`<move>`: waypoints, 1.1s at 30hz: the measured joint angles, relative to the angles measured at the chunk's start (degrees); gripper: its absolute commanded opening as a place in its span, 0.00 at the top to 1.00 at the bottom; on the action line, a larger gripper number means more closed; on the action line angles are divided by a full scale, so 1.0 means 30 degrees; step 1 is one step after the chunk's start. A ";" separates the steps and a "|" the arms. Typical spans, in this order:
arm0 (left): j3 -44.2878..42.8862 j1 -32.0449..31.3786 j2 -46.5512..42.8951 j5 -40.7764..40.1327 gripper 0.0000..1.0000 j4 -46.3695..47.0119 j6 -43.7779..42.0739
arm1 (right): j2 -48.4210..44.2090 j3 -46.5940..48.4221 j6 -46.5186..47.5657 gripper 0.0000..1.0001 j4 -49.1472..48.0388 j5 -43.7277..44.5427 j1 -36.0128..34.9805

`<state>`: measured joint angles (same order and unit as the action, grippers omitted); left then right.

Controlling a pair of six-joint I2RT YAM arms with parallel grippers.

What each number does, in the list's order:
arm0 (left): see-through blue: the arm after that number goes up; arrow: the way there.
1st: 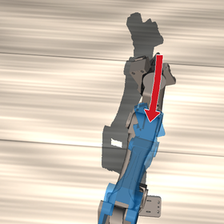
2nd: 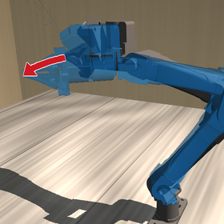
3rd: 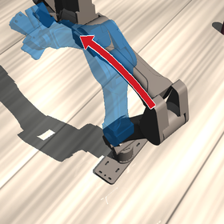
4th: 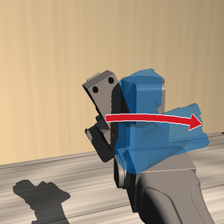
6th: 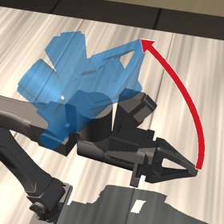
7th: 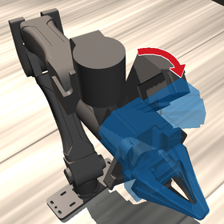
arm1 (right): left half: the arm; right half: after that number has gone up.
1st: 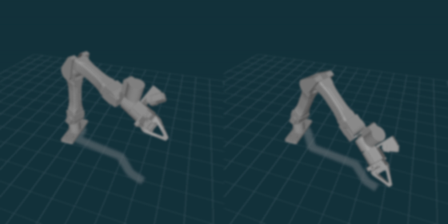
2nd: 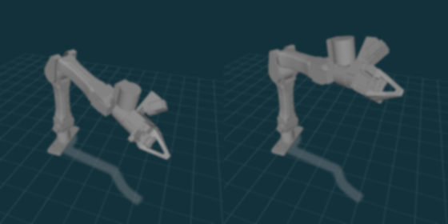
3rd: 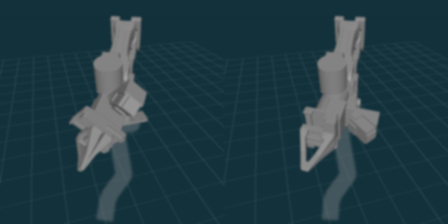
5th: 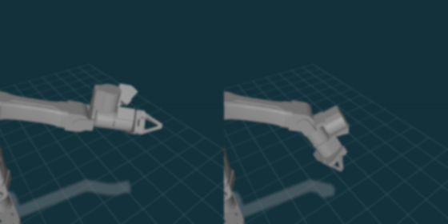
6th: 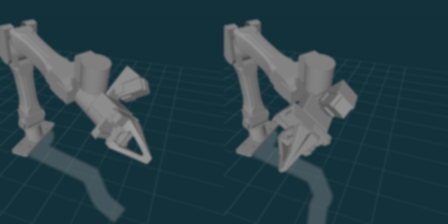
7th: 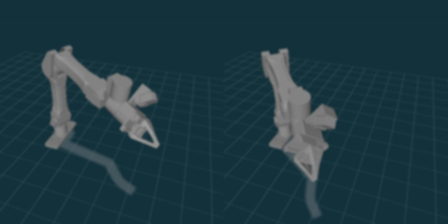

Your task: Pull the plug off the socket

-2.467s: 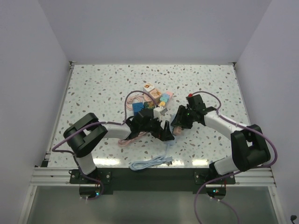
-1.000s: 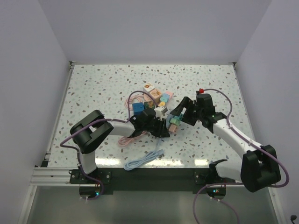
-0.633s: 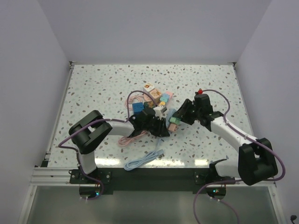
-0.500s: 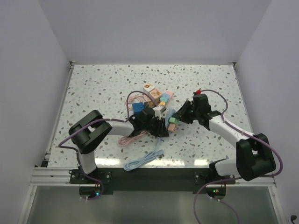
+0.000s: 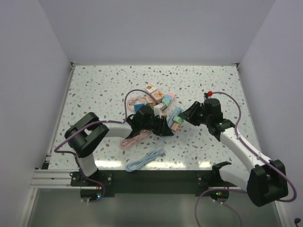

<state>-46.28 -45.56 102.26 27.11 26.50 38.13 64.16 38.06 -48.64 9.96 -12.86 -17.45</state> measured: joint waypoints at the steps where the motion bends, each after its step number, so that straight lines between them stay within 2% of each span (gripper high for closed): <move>1: 0.0000 0.0022 -0.0015 0.0270 1.00 0.0248 -0.0015 | -0.0648 -0.0233 -0.0109 1.00 0.0058 0.0080 0.0066; 8: -0.0656 0.0015 0.0379 0.1501 1.00 0.0219 -0.0109 | -0.2470 -0.0933 -0.0998 1.00 0.0838 0.1064 0.0102; 14: -0.2076 -0.0248 0.0503 0.1217 1.00 -0.1778 -0.0663 | -0.2280 0.0379 -0.1355 1.00 0.3016 0.2280 0.0109; 20: -0.3723 -0.0750 0.0503 -0.0321 1.00 -0.3708 -0.1406 | -0.2302 0.1734 -0.1421 1.00 0.4605 0.3534 0.0211; 26: -0.3781 0.0583 0.1049 -0.4801 1.00 -0.6317 -0.0583 | -0.3621 0.1734 -0.1413 1.00 0.6433 0.3752 0.0495; 33: -0.3752 0.0597 0.1013 -0.5180 1.00 -0.6164 -0.0561 | -0.3971 0.1727 -0.0969 1.00 0.7461 0.4626 0.0488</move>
<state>-57.54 -43.77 105.30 11.57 8.01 36.45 52.25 43.24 -51.55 32.34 1.02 -15.99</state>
